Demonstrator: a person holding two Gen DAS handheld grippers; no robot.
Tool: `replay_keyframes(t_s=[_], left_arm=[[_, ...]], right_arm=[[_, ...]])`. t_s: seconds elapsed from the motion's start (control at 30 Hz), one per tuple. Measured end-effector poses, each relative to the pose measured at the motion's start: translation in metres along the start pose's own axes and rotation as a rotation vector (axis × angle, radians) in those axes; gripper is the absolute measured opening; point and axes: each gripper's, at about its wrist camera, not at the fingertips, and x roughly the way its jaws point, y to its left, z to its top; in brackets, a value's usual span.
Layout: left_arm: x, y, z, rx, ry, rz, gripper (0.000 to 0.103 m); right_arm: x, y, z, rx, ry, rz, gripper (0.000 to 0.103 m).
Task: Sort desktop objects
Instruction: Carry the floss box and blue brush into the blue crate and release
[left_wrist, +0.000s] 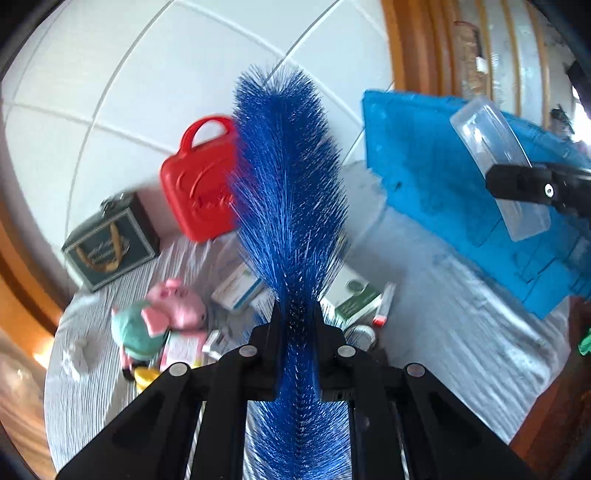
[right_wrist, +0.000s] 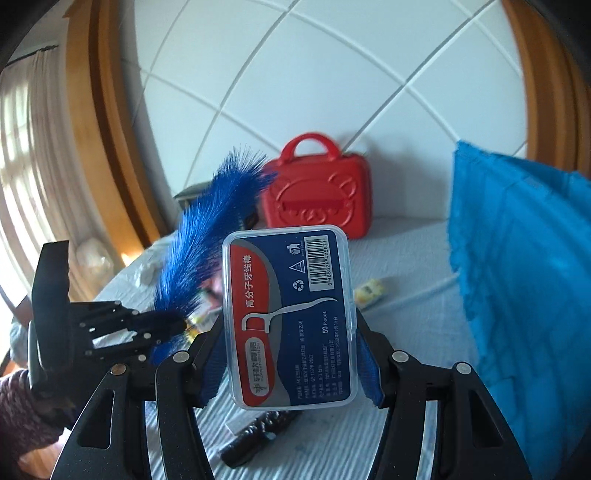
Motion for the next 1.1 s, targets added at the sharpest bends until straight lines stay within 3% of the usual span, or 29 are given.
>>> replay_keyframes(t_s=[0.2, 0.33, 0.47, 0.63, 0.83, 0.97, 1.1], left_arm=[[-0.037, -0.039, 0.072, 0.154, -0.081, -0.195, 0.011], [-0.057, -0.078, 0.119, 0.259, -0.153, -0.277, 0.011], [-0.069, -0.129, 0.165, 0.3, -0.2, -0.35, 0.011], [-0.077, -0.196, 0.227, 0.292, -0.196, -0.455, 0.012], [-0.089, -0.277, 0.297, 0.317, -0.251, -0.466, 0.012], [-0.092, -0.314, 0.34, 0.301, -0.285, -0.478, 0.012], [-0.069, -0.34, 0.376, 0.259, -0.27, -0.468, 0.012]], right_arm=[[-0.084, -0.008, 0.015, 0.069, -0.095, -0.135, 0.059], [-0.142, -0.021, 0.017, 0.117, -0.149, -0.257, 0.059], [-0.198, -0.045, 0.019, 0.175, -0.196, -0.36, 0.059], [-0.271, -0.095, 0.034, 0.232, -0.251, -0.433, 0.059], [-0.327, -0.162, 0.059, 0.219, -0.285, -0.489, 0.059], [-0.344, -0.196, 0.071, 0.209, -0.288, -0.499, 0.059], [-0.346, -0.233, 0.078, 0.216, -0.26, -0.497, 0.059]])
